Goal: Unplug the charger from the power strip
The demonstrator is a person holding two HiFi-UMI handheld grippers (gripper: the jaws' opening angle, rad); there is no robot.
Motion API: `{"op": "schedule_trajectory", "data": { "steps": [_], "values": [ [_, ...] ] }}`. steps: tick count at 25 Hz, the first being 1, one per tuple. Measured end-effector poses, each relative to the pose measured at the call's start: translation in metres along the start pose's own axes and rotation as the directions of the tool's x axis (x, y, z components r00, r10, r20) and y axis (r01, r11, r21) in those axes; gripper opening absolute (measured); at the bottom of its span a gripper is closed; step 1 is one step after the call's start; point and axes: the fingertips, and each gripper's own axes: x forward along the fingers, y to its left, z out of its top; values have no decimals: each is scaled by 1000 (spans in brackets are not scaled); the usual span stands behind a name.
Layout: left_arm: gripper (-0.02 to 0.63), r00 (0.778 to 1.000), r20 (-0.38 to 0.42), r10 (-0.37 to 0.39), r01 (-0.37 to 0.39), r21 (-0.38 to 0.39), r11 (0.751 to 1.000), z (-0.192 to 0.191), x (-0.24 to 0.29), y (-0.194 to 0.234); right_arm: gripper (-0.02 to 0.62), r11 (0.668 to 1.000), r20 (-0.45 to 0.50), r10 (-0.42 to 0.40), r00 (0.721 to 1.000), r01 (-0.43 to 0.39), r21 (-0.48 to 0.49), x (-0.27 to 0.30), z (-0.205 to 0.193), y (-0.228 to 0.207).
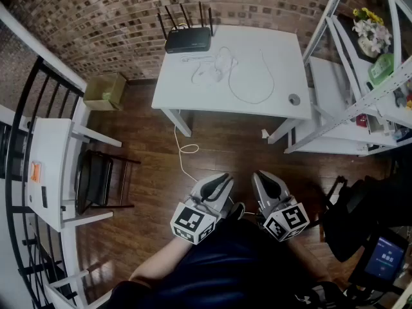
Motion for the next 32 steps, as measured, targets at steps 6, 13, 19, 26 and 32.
{"op": "schedule_trajectory", "data": {
  "steps": [6,13,19,26,32],
  "values": [
    [55,1000,2,26,-26,-7,1000,-1,14,-10,12,1000,-44,1,999,-1,3,-7,-1,-24],
    [55,999,10,51,-51,-32,998,11,29,18,12,1000,-48,-11,999,11,-1,17,12,-42],
    [54,1000,17,21,-20,-37,999,26,59,65,11,997,-40,-70,997,69,-17,58,24,-66],
    [54,1000,22,-22,23,-47,999,54,82,148,12,990,-63,-134,989,131,-50,141,42,-77],
    [54,999,-10,-42,41,-80,996,54,98,215,12,979,-103,-183,978,172,-107,206,44,-80]
  ]
}}
